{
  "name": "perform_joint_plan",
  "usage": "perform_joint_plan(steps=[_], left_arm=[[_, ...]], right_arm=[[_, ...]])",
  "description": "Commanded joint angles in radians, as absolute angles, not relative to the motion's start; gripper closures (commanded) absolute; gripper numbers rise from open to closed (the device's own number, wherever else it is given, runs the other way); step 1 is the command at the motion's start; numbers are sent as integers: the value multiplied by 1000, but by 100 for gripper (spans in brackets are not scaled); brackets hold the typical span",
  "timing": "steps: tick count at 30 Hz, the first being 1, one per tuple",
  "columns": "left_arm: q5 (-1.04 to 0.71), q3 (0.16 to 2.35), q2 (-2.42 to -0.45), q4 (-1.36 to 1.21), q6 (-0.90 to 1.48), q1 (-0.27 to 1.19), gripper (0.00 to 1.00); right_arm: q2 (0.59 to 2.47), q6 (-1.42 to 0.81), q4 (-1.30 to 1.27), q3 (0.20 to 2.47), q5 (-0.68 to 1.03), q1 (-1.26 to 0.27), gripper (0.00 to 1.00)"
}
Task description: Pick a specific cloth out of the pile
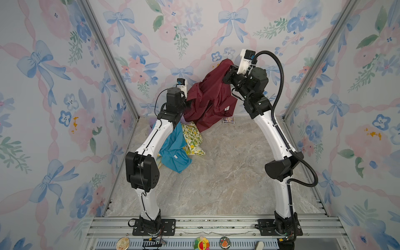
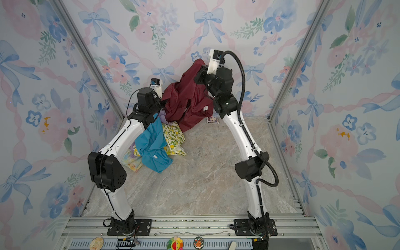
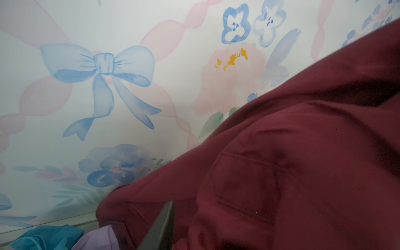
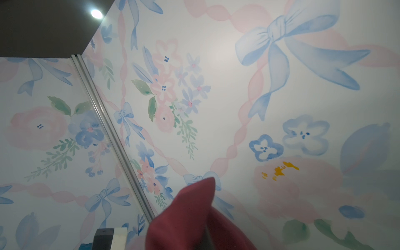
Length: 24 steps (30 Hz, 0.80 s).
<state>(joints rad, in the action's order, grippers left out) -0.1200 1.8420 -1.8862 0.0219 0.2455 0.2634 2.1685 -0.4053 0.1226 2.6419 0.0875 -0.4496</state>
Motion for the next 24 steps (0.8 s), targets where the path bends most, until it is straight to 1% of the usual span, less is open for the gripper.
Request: perform_joint_plan(steps=[1,6,12,15,21,24], left_arm=[[-111,1853,-1911,36,198,264,63],[-123,1849,-1908,37,161,308,62],[-103,1818,-1860,35,154,347,67],[-101,1791,-1831,28,144,368,67],[-106,1741,-1790,25,131,413,63],[-87,1700,-1773,23,105,462,63]], right_arm=[[2081,-457,249,2665,130,-417,100],[2038,-464,344,2674,180,-376,100],[1972,-449,404,2664,218,-362,100],[1946,-434,423,2666,218,-360,100],[1912,-441,453,2674,214,-343,100],[1901,-454,486,2689,223,-323,100]])
